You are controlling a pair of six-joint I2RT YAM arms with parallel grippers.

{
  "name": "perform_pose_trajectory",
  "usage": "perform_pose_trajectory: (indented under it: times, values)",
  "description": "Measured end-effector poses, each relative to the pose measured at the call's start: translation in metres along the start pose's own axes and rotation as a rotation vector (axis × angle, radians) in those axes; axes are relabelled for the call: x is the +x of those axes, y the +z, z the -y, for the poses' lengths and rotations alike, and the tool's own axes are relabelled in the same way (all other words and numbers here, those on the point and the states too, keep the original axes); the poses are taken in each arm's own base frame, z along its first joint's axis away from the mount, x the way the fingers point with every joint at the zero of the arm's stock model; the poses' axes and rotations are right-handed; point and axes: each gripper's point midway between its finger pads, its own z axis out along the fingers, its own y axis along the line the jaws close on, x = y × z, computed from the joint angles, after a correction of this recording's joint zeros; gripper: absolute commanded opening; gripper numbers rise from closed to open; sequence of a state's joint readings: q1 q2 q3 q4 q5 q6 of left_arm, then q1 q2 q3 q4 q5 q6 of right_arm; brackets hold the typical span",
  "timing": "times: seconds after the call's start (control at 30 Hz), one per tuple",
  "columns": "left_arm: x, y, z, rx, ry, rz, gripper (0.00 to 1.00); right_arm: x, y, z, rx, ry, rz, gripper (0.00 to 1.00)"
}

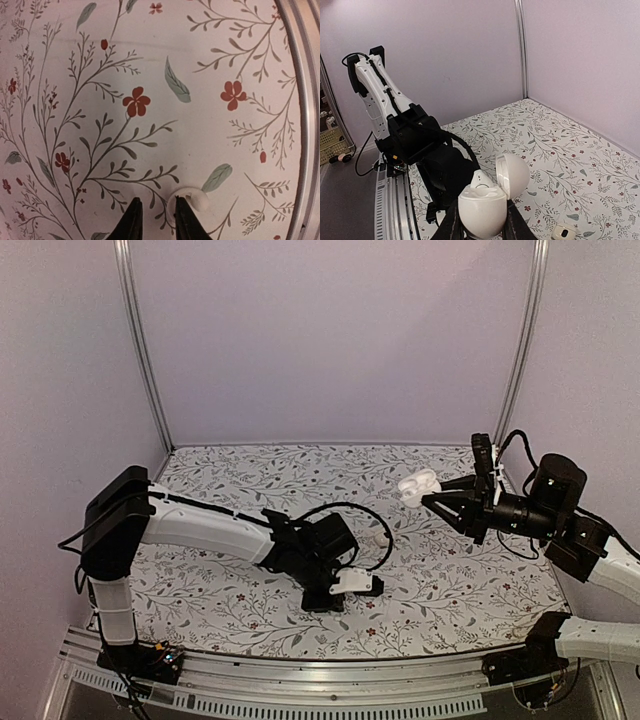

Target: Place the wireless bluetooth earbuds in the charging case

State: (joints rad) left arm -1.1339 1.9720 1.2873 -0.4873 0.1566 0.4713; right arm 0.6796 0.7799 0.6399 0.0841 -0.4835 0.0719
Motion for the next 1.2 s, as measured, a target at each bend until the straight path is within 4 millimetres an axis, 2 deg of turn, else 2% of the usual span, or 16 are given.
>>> perform_pose_trajectory:
  times: [0.17, 0.77, 1.03, 1.2]
  values:
    - [0.0, 0.0, 0.002, -0.001, 0.012, -0.004, 0.26, 0.001, 0.0, 0.0, 0.0, 0.001, -0.003, 0.0]
    - [0.003, 0.001, 0.012, 0.027, 0.023, -0.025, 0.26, 0.004, 0.001, 0.001, 0.001, 0.008, -0.015, 0.0]
    - [0.006, 0.001, 0.017, 0.046, 0.022, -0.036, 0.1, 0.004, 0.001, 0.001, 0.002, 0.008, -0.015, 0.0]
    - [0.006, 0.0, 0.019, 0.052, 0.024, -0.034, 0.11, 0.004, 0.001, 0.001, 0.002, 0.009, -0.015, 0.0]
